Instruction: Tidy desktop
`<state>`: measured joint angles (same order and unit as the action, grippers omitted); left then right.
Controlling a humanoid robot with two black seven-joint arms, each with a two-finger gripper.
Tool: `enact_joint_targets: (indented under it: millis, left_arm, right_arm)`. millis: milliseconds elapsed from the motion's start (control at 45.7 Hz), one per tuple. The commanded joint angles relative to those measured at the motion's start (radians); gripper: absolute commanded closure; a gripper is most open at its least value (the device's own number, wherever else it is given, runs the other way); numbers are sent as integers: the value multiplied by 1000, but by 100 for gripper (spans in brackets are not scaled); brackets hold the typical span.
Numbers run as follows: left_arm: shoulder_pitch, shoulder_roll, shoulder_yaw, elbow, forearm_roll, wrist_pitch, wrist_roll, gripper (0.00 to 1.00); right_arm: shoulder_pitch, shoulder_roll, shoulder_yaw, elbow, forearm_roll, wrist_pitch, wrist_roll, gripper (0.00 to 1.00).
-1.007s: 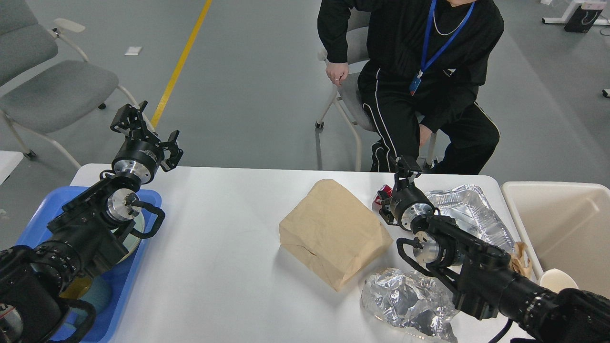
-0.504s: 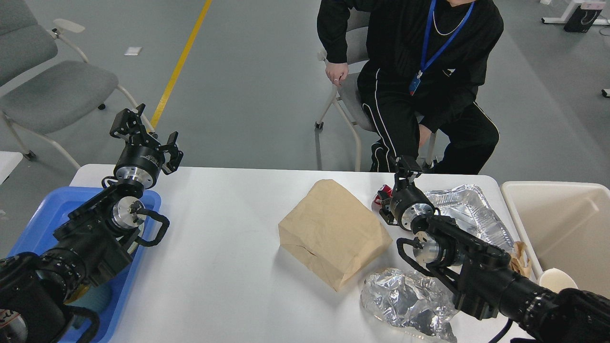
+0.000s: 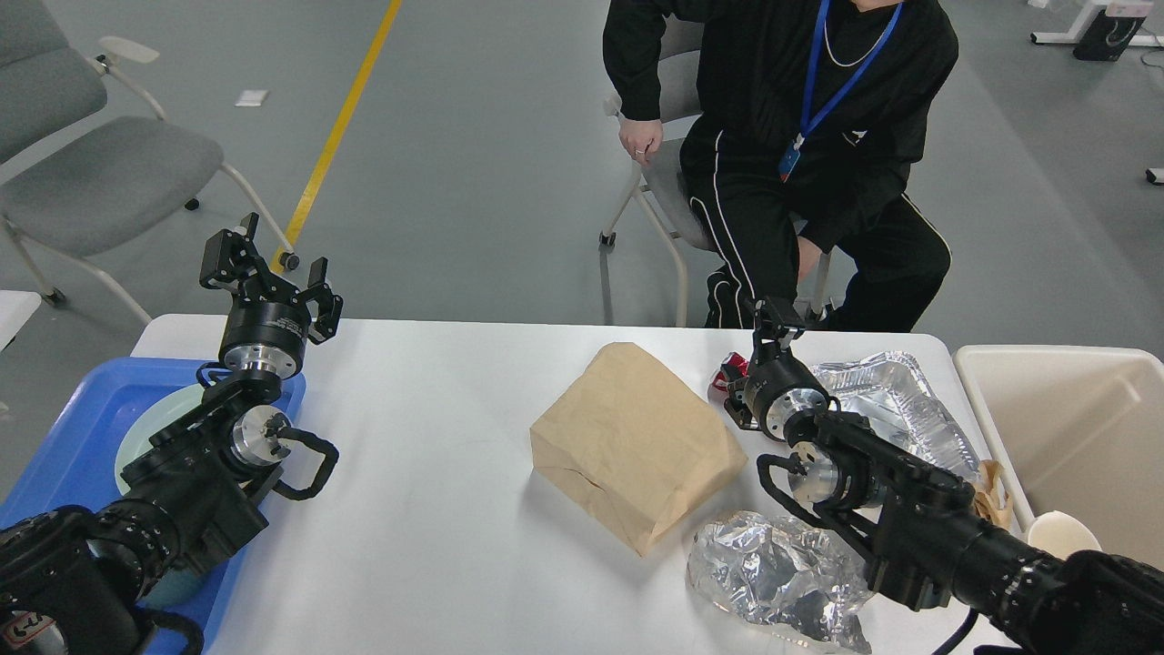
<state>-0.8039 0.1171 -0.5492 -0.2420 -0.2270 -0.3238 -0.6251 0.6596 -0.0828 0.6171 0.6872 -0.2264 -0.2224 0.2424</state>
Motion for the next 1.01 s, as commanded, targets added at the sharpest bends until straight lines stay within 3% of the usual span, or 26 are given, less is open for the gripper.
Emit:
enact_joint_targets:
  millis: [0,985]
  left_arm:
    - [0,-1,0,1,0,0,-1,4]
    - [0,-1,0,0,0,-1,-1,4]
  right_arm:
    - [0,0,0,0,-1,0,0,0]
    - [0,0,0,0,-1,0,0,0]
